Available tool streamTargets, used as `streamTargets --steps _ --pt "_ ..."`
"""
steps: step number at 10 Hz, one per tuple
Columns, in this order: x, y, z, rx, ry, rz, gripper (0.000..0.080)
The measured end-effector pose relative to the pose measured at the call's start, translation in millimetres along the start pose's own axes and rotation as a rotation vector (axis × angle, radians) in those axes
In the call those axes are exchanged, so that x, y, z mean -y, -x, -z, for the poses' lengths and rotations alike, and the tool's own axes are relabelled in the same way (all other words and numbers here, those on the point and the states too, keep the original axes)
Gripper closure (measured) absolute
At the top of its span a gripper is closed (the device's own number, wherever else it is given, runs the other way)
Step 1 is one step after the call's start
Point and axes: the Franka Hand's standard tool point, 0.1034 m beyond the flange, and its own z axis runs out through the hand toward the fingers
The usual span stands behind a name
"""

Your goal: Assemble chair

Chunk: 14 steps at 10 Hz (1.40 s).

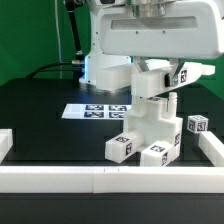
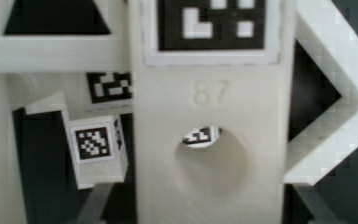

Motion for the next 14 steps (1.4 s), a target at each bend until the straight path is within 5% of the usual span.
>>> streamTargets --steps 14 --pt "4.8 12.0 -9.7 0.009 0.010 0.128 0.0511"
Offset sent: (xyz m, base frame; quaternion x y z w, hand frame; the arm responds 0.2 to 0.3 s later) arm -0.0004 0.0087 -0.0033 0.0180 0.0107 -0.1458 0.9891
